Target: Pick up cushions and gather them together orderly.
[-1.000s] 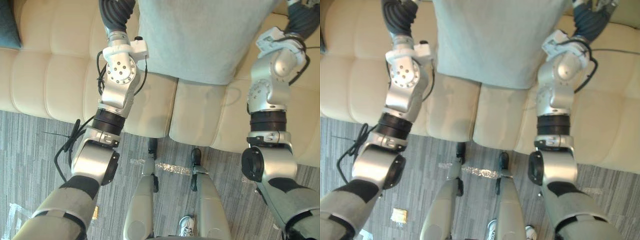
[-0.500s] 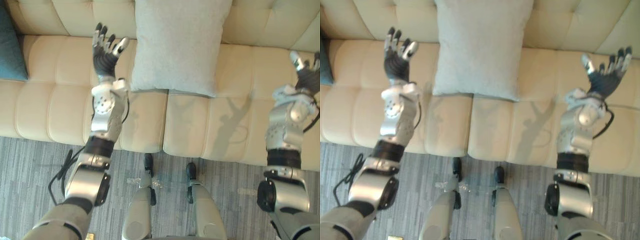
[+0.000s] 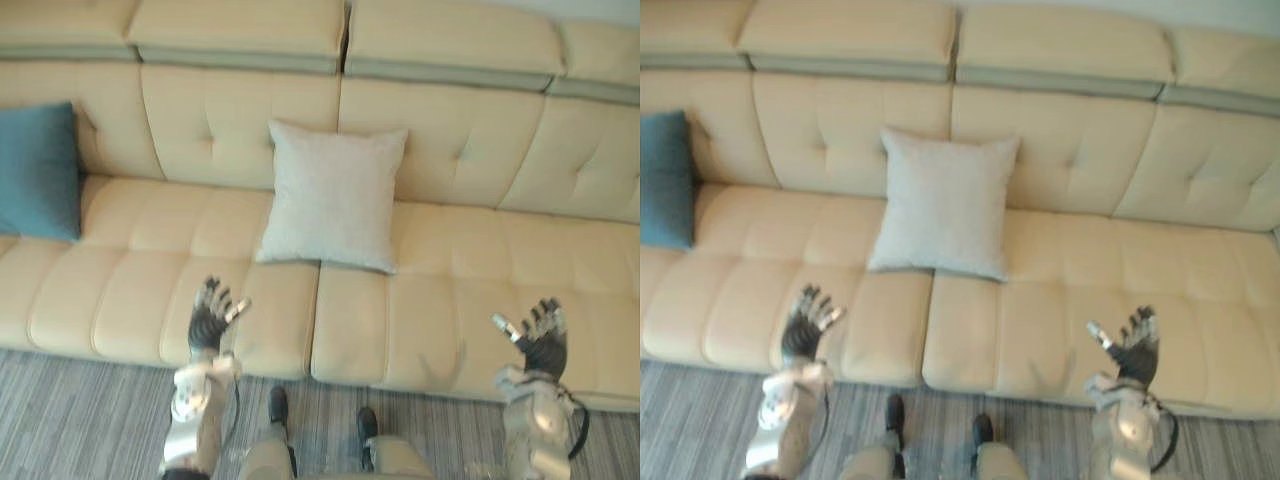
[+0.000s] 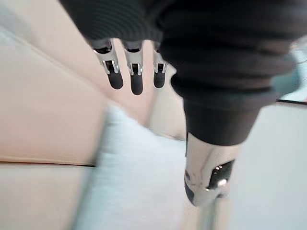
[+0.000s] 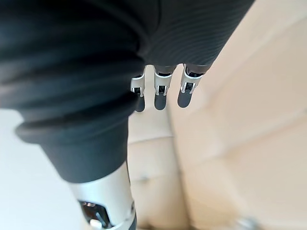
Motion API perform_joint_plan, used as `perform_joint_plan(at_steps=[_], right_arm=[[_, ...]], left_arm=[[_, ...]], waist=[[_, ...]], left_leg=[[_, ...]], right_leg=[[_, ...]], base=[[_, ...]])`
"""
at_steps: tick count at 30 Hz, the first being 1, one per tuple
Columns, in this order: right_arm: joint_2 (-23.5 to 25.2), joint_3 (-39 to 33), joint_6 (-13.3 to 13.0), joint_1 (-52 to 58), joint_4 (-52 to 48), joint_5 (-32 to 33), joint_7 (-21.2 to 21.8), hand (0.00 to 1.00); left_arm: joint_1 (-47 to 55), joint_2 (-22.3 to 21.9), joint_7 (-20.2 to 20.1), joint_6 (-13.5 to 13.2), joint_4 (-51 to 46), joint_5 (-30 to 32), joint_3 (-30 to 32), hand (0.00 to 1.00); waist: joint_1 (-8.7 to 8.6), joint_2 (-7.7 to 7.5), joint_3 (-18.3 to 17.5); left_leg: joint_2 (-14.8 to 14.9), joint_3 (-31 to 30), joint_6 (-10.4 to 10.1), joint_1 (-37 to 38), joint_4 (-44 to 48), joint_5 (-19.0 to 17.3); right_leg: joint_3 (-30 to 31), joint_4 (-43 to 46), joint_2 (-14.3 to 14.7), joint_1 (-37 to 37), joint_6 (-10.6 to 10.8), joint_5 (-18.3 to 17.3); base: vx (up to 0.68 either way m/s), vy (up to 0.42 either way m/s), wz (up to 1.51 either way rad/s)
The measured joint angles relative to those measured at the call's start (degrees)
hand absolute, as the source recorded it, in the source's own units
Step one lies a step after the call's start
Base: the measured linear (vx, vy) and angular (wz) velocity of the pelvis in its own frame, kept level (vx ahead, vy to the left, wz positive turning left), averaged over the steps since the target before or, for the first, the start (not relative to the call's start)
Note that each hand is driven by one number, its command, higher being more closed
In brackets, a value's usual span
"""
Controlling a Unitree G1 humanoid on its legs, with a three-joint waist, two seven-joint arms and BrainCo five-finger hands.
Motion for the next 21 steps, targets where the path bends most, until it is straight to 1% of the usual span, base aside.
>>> perform_joint_plan(at_steps=[2, 3, 5, 7, 8, 11, 12, 13, 14, 15, 17, 19, 20, 21], right_arm=[[1.37, 1.35, 0.64, 0.16, 7.78, -2.48, 1.11, 0.0], [1.38, 1.91, 0.82, 0.17, 10.0, -2.96, 1.3, 0.0], [1.75, 2.24, 1.35, 0.1, 18.65, -4.99, 1.59, 0.0], [2.02, 2.25, 1.83, -0.24, 24.11, -6.56, 1.52, 0.0], [2.35, 2.24, 2.2, -0.25, 27.01, -6.63, 1.49, 0.0], [3.16, 2.25, 3.02, -0.51, 31.44, -6.64, 1.43, 0.0], [3.58, 2.26, 3.38, -0.58, 32.75, -6.64, 1.39, 0.0], [3.63, 2.27, 3.45, -0.66, 32.95, -6.65, 1.37, 0.0], [3.77, 2.31, 3.62, -1.34, 33.58, -6.65, 1.27, 0.0], [3.72, 2.3, 3.62, -1.68, 33.99, -6.65, 1.21, 0.0], [3.69, 2.52, 3.73, -3.27, 35.31, -6.64, 0.84, 0.0], [3.73, 4.46, 4.1, -5.24, 35.33, -6.64, 0.16, 0.0], [3.91, 5.08, 4.16, -6.24, 35.33, -6.63, 0.14, 0.0], [4.21, 5.75, 4.18, -7.16, 35.26, -6.64, 0.05, 0.0]], left_arm=[[0.22, -1.47, -0.16, 1.14, 9.92, 5.63, 0.66, 0.0], [0.23, -1.71, -0.16, 1.3, 12.29, 7.22, 0.64, 0.0], [-0.07, -2.31, -0.07, 1.56, 19.87, 12.34, 0.69, 0.0], [-0.43, -2.27, -0.07, 1.68, 23.86, 15.53, 0.98, 0.0], [-0.86, -2.08, 0.07, 1.7, 25.17, 16.9, 1.82, 0.0], [-2.09, -2.11, 0.6, 1.73, 28.38, 18.82, 3.19, 0.0], [-2.94, -2.13, 1.36, 1.76, 29.11, 19.67, 3.68, 0.0], [-3.01, -2.13, 1.43, 1.76, 29.25, 19.72, 3.71, 0.0], [-3.44, -2.17, 1.72, 1.97, 30.18, 20.61, 4.1, 0.0], [-4.01, -2.15, 1.86, 2.08, 30.61, 20.85, 4.11, 0.0], [-5.22, -2.18, 2.49, 2.5, 31.49, 21.34, 4.26, 0.0], [-6.53, -2.22, 2.99, 2.86, 32.31, 21.39, 5.23, 0.0], [-7.17, -2.21, 3.45, 2.89, 32.31, 21.45, 5.22, 0.0], [-8.27, -2.2, 3.83, 2.95, 32.25, 21.69, 5.19, 0.0]], waist=[[-0.03, 0.45, -1.41], [-0.08, 0.55, -1.83], [0.04, 0.91, -2.77], [0.03, 0.96, -2.81], [0.1, 0.68, -3.08], [0.24, 0.6, -3.23], [0.44, 0.29, -3.18], [0.55, 0.25, -3.17], [1.06, -0.02, -3.21], [1.07, -0.16, -3.12], [1.34, -0.63, -2.74], [1.54, -1.3, -2.24], [1.96, -1.59, -2.04], [1.96, -2.14, -1.85]], left_leg=[[-0.02, 0.29, -0.26, 1.4, -0.01, -0.41], [-0.03, 0.34, -0.31, 1.53, -0.01, -0.5], [0.0, 0.41, -0.52, 2.43, -0.04, -0.83], [0.04, 0.4, -0.63, 3.21, -0.05, -1.07], [0.03, 0.42, -0.76, 3.3, -0.05, -1.18], [-0.01, 0.87, -0.89, 3.52, -0.03, -1.24], [0.03, 1.67, -0.83, 3.94, -0.02, -1.26], [0.05, 1.85, -0.83, 4.05, -0.01, -1.29], [0.06, 2.98, -0.81, 4.51, -0.01, -1.69], [0.06, 3.49, -0.75, 4.67, 0.0, -1.78], [0.13, 5.1, -0.71, 5.1, 0.01, -2.01], [0.24, 6.6, -0.68, 4.93, 0.03, -2.27], [0.38, 6.94, -0.63, 4.64, 0.07, -2.36], [0.76, 6.99, -0.51, 2.91, 1.62, -2.79]], right_leg=[[0.09, -0.25, 0.06, 1.27, -0.16, -0.22], [0.09, -0.47, 0.08, 1.48, -0.17, -0.23], [-0.09, -1.23, 0.11, 2.71, -0.18, -0.22], [-0.14, -1.92, 0.13, 3.9, -0.17, -0.21], [-0.12, -1.97, 0.15, 3.98, -0.17, -0.22], [0.28, -2.02, 0.18, 4.01, 0.14, 0.08], [1.1, -2.02, 0.24, 4.01, -0.25, 0.42], [1.29, -2.02, 0.27, 4.02, -0.22, 0.45], [2.32, -2.31, 0.3, 4.01, -0.03, 0.74], [2.83, -2.46, 0.31, 3.98, 0.09, 1.03], [4.38, -2.9, 0.4, 3.86, 0.29, 1.65], [5.75, -3.06, 0.54, 2.99, 0.48, 2.35], [6.26, -2.95, 0.63, 2.46, 0.49, 2.53], [6.06, -2.48, 0.63, 1.53, 0.57, 2.67]], base=[[0.05, -0.018, -0.07], [0.05, -0.014, -0.04], [0.05, -0.015, -0.02], [0.06, -0.017, 0.01], [0.06, -0.016, -0.01], [0.06, -0.014, -0.09], [0.06, -0.006, -0.19], [0.06, -0.004, -0.35], [0.06, -0.001, -0.31], [0.06, 0.002, -0.45], [0.03, 0.011, -0.4], [0.01, 0.01, -0.36], [-0.02, -0.005, -0.2], [-0.03, -0.014, -0.05]])
